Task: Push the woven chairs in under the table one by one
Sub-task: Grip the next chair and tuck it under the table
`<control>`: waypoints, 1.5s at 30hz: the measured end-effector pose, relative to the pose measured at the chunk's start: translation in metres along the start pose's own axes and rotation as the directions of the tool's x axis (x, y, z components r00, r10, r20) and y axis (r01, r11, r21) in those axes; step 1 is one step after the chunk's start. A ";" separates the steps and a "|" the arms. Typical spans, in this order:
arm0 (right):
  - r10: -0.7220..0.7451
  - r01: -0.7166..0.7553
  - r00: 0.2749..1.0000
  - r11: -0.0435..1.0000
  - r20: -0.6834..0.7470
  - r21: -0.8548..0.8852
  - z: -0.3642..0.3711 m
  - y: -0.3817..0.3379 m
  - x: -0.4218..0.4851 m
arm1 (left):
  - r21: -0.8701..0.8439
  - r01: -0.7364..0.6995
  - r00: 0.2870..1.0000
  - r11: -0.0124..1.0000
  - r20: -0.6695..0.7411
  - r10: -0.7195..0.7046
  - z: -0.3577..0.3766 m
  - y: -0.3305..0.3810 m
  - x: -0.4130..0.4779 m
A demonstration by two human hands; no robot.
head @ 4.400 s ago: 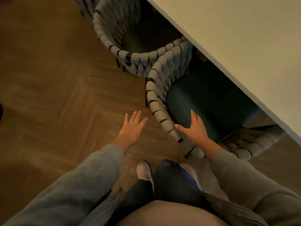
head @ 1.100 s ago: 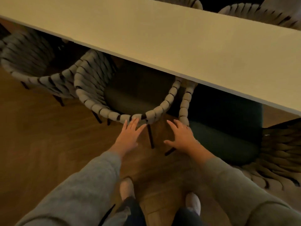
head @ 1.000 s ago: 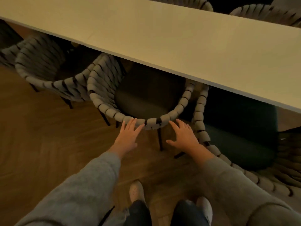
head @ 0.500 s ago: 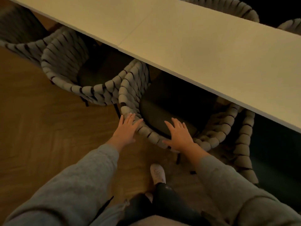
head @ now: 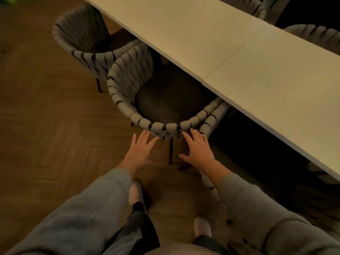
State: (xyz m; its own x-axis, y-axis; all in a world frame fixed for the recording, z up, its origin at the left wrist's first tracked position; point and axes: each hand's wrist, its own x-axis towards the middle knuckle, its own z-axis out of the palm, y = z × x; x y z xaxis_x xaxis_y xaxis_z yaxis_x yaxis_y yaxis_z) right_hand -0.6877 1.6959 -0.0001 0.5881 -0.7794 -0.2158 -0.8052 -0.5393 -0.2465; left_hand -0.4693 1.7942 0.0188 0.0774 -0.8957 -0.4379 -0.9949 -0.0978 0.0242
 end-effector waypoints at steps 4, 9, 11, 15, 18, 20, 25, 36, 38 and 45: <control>0.031 -0.031 0.999 0.999 -0.034 0.012 0.007 -0.071 0.068 | -0.011 0.000 1.000 1.000 0.020 0.000 -0.007 -0.097 0.020; 0.082 -0.082 0.996 0.997 -0.030 0.011 0.013 -0.159 0.157 | 0.073 0.017 0.998 0.997 0.055 -0.021 -0.023 -0.214 0.041; 0.074 -0.074 0.997 0.997 -0.014 -0.003 0.011 -0.188 0.189 | 0.079 0.090 0.994 0.993 0.059 -0.095 -0.026 -0.255 0.053; 0.046 -0.046 0.999 0.999 0.005 -0.027 0.003 -0.232 0.251 | 0.090 0.127 0.987 0.988 0.091 -0.135 -0.032 -0.321 0.077; 0.046 -0.046 0.999 0.999 0.005 -0.001 0.000 -0.263 0.314 | 0.096 0.137 0.988 0.986 0.057 -0.143 -0.043 -0.381 0.106; 0.047 -0.047 0.999 0.999 0.011 0.003 0.000 -0.281 0.350 | 0.092 0.147 0.987 0.985 0.053 -0.152 -0.056 -0.417 0.128; 0.054 -0.053 0.998 0.998 -0.032 0.026 -0.002 -0.329 0.469 | 0.100 0.201 0.980 0.974 -0.020 -0.200 -0.103 -0.518 0.206; 0.034 -0.040 0.961 0.999 0.274 0.016 -0.025 -0.396 0.657 | 0.285 0.014 0.999 0.959 0.031 -0.024 -0.192 -0.689 0.368; 0.056 -0.077 0.926 0.996 0.374 0.041 -0.019 -0.412 0.675 | 0.378 -0.099 0.992 0.921 0.115 0.059 -0.199 -0.719 0.398; 0.260 -0.288 0.834 0.957 0.486 -0.017 -0.001 -0.472 0.719 | 0.421 -0.492 0.824 0.762 0.507 0.252 -0.226 -0.789 0.500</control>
State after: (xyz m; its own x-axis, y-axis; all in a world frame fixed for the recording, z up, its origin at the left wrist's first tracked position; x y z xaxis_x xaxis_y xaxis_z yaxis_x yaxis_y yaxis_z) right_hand 0.1150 1.3901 -0.0378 0.3185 -0.6355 -0.7034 -0.9417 -0.2970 -0.1581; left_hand 0.3688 1.3259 -0.0162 -0.2193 -0.5427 -0.8108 -0.8233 0.5489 -0.1447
